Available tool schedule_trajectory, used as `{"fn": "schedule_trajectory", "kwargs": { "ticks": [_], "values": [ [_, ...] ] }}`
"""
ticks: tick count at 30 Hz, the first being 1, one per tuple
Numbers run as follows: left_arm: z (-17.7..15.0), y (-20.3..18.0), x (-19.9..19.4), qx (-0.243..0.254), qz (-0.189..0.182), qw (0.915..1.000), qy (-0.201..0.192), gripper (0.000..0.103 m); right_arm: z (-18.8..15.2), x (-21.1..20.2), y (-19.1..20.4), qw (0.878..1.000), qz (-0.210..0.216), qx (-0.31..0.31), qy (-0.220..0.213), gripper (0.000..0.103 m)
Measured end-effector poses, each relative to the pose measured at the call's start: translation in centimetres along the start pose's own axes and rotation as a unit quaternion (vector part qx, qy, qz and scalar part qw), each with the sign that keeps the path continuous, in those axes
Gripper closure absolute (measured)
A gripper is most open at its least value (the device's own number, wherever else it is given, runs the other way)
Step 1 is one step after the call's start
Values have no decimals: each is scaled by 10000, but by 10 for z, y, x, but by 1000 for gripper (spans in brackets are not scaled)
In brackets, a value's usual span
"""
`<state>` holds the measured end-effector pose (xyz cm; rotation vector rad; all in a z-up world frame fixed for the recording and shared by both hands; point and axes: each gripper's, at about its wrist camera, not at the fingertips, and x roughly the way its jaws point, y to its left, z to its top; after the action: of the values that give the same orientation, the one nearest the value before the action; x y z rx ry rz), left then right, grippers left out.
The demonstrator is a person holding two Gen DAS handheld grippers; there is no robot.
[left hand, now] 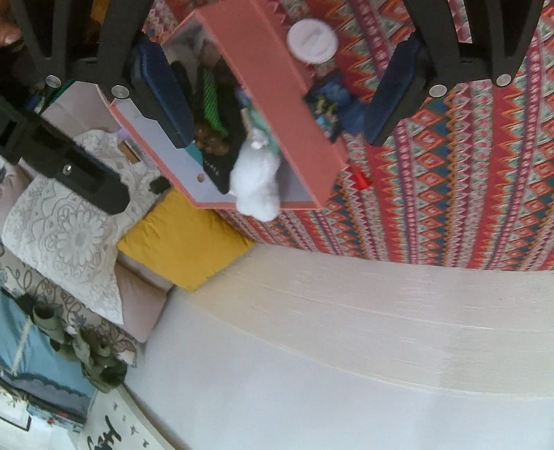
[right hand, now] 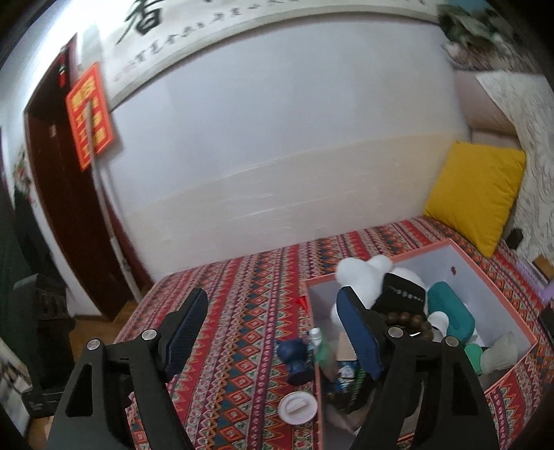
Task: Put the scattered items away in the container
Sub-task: 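Move both grippers back over the blue figurine and white lid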
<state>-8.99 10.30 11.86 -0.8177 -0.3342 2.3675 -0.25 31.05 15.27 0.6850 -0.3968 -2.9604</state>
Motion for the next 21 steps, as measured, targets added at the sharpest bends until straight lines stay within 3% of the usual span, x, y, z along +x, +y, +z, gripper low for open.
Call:
{"fn": "schedule_trajectory", "kwargs": {
  "ticks": [5,10,17,21],
  "values": [
    [-20,29,-33,137,240,9996,41,18,-17,-8,38,9990,131,-411,143,21],
    [-46,65,-56,272,530,9980,227,18,-68,-2,74,9949,253,-771,599,20],
    [-78,111,-55,12,737,9961,489,18,-140,35,105,9820,197,-1054,1557,20],
    [-94,133,-46,-142,840,9943,638,18,-158,50,114,9781,-110,-1206,1694,20]
  ]
}}
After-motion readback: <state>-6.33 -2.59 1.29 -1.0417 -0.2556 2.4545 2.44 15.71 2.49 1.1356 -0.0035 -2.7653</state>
